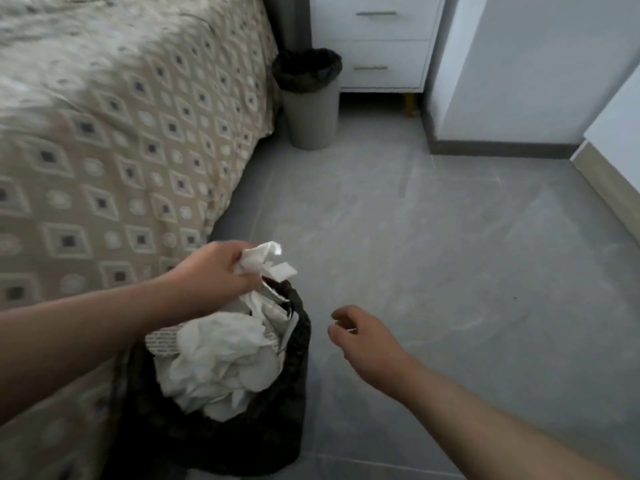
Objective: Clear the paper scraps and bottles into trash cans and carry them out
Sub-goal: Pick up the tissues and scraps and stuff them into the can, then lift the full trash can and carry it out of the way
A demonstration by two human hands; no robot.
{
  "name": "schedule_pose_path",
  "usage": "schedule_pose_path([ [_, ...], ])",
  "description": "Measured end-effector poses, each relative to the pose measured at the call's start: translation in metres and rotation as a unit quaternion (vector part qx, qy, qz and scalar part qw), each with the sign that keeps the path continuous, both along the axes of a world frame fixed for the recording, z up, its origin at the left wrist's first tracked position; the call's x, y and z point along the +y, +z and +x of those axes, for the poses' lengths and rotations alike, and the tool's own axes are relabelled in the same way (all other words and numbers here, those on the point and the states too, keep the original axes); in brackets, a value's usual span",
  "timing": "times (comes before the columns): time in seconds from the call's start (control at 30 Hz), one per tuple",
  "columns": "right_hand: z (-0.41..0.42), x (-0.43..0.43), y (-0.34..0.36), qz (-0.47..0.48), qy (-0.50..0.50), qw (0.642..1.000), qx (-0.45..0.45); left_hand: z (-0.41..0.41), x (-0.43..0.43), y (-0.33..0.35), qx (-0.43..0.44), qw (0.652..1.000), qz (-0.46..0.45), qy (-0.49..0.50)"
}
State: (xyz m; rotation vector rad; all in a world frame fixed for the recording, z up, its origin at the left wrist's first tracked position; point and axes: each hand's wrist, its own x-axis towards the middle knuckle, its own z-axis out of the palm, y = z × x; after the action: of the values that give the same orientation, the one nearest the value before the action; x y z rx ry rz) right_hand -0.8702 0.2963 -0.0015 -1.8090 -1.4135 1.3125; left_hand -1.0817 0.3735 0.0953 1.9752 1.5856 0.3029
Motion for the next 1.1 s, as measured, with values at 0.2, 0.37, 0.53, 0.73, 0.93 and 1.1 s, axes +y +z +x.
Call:
schedule_pose_path([
  [0.2, -0.091, -0.002, 0.006, 0.033, -0.021, 0.999, 0.023, -0.091, -0.039, -0.041, -0.103, 0.984, 0.012, 0.147],
  [0.37, -0.111, -0.011, 0.008, 0.024, -0.049, 0.996, 0.066, -0.097, -0.03, -0.087, -0.091, 0.982, 0.051, 0.161],
  [0.53, -0.119, -0.01, 0.005, 0.02, -0.057, 0.996, 0.059, -0.093, -0.03, -0.118, -0.003, 0.989, -0.009, 0.145],
  [0.73, -0.116, -0.009, -0.005, 0.001, -0.057, 0.998, 0.025, -0.096, -0.031, -0.127, 0.104, 0.987, -0.078, 0.096],
  [0.93, -0.108, -0.008, -0.015, -0.019, -0.083, 0.996, 0.006, -0.102, -0.053, -0.097, 0.072, 0.978, 0.183, 0.067],
  [1.1, -0.095, -0.005, -0.014, -0.017, -0.076, 0.997, -0.005, -0.121, -0.067, -0.101, 0.04, 0.968, 0.166, 0.184],
])
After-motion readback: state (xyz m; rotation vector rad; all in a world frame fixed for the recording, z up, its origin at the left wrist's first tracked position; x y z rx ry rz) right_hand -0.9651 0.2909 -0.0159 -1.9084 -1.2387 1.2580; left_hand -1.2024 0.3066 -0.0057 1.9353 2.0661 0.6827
